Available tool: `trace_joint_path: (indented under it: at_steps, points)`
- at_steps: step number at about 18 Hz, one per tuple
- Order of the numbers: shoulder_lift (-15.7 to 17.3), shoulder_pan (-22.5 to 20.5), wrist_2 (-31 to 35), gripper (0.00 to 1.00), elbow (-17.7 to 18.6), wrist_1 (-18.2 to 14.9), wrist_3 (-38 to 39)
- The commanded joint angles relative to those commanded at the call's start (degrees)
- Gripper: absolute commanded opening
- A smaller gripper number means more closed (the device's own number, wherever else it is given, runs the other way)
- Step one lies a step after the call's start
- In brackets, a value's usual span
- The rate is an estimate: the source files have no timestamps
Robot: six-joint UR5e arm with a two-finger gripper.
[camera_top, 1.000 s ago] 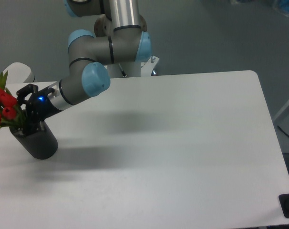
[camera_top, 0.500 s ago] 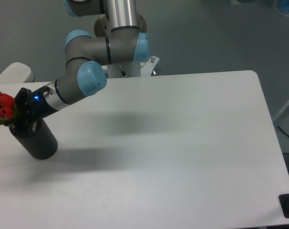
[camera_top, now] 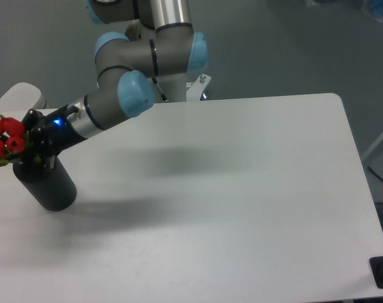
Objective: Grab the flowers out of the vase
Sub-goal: 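Lift the gripped tulips up out of the black vase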
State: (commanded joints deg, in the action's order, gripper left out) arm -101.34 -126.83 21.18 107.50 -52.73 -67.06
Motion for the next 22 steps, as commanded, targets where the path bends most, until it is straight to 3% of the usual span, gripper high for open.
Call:
trace_joint_path:
  at_steps: [9, 22]
  points:
    - [0.3, -3.1, -7.5, 0.12, -1.8, 0.0, 2.8]
    - [0.3, -5.4, -7.6, 0.12, -8.6, 0.0, 19.3]
